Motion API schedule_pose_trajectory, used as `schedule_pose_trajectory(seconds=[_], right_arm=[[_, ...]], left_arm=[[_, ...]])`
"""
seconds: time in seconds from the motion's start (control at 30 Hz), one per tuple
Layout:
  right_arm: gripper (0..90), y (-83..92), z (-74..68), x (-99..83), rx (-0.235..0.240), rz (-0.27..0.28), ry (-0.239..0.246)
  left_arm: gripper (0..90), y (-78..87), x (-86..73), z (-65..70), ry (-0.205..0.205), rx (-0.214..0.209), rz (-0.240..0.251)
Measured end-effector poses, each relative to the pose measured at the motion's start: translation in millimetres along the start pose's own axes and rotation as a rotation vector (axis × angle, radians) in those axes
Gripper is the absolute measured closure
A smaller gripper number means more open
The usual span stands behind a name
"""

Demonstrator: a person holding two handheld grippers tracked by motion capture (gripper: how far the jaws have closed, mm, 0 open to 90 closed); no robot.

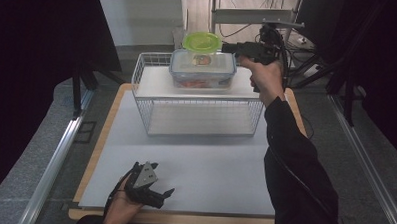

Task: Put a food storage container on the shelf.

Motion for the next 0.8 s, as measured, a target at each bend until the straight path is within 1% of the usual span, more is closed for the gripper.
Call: schedule_pose_trajectory(seconds=[0.1, 0.17, 0.23, 0.33, 0.4, 0.57, 0.8], right_arm=[[22.7, 5.0, -2.2, -9.2, 0.002, -0.007, 0.036], [21.1, 6.9, -4.0, -16.5, 0.003, -0.023, 0.058], [19.7, 8.5, -5.9, -23.6, 0.001, -0.035, 0.091], [18.2, 10.7, -7.4, -33.7, -0.020, -0.048, 0.132], [17.1, 11.6, -8.3, -40.9, -0.025, -0.057, 0.156], [15.4, 13.9, -7.6, -58.8, -0.031, -0.072, 0.185], [12.4, 19.0, -4.8, -84.0, -0.065, -0.081, 0.251]], left_arm=[[3.2, 0.6, 0.8, 0.1, 0.008, -0.005, 0.009], [3.1, 1.1, 1.2, -0.2, 0.012, -0.007, 0.014], [3.1, 1.4, 1.4, -0.4, 0.015, -0.007, 0.015], [3.1, 1.4, 1.5, -0.3, 0.016, -0.008, 0.015], [3.1, 1.0, 1.5, -0.1, 0.015, -0.007, 0.014], [3.0, 0.4, 1.4, 0.2, 0.014, -0.007, 0.013], [3.0, -0.3, 1.1, 0.6, 0.012, -0.006, 0.008]])
Point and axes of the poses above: each handheld gripper's, and its own axes: y roughly backward along the jaws, x roughly out of its top, z roughly to its right, the point moved 8 cm from there along -y, roughly forward along the jaws, and after that the axes turned 4 degrees about -z, right-handed, at the moved point
